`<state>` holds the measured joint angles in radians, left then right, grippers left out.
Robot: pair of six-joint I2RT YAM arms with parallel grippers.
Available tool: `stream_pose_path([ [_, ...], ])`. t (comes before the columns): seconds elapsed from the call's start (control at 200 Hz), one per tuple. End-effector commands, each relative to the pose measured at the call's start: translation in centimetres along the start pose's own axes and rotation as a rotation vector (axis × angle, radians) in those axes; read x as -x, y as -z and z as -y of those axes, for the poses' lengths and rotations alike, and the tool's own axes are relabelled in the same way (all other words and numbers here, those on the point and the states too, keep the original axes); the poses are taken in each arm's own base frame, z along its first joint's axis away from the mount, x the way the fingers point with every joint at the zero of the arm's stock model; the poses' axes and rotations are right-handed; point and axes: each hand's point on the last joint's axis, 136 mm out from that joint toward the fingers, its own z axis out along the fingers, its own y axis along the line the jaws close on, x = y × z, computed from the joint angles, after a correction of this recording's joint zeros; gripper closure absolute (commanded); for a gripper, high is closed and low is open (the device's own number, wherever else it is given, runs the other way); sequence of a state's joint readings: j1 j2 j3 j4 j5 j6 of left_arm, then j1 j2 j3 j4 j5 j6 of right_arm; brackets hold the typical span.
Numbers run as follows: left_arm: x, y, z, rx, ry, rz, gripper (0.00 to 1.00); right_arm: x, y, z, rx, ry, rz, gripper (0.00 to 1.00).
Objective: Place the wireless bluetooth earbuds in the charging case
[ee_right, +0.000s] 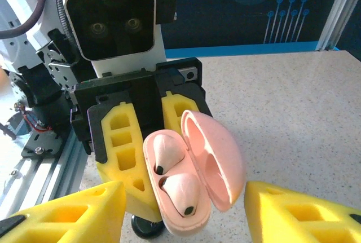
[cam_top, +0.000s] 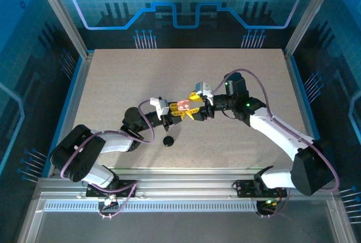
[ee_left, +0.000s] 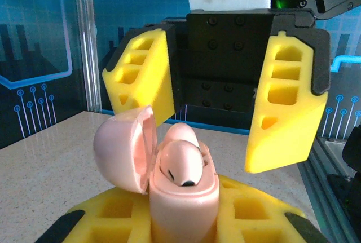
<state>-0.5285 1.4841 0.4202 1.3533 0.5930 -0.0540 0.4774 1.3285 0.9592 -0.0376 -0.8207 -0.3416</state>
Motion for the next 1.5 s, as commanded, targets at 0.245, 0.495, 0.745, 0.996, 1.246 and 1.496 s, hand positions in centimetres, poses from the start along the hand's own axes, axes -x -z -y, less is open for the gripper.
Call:
stream_pose_path([
  [0.245, 1.6, -0.1, 0.7, -0.027, -0.038, 0.05, 0.84, 1.5, 0.8, -2.5, 0.092, 0.082, 0.014, 0.49],
  [0.495, 1.4, -0.2, 0.6, -0.03, -0.032, 0.044, 0.84, 2.0, 3.1, -3.2, -0.006, 0.14, 0.026, 0.51],
  [0.745, 1.5, -0.3, 1.0, -0.051, -0.029, 0.044, 0.84, 1.6, 3.3, -1.5, -0.093, 0.176, -0.015, 0.5],
  [0.996, 1.6, -0.2, 1.2, -0.055, -0.039, 0.048, 0.84, 1.8, 2.1, -1.2, -0.012, 0.175, -0.006, 0.53],
  [1.246, 1.7, -0.2, 1.2, -0.056, -0.042, 0.05, 0.84, 1.9, 1.2, -1.2, 0.046, 0.173, 0.0, 0.57],
  [1.496, 1.8, -0.2, 1.2, -0.057, -0.047, 0.052, 0.85, 1.9, 0.5, -1.4, 0.106, 0.164, 0.002, 0.62],
])
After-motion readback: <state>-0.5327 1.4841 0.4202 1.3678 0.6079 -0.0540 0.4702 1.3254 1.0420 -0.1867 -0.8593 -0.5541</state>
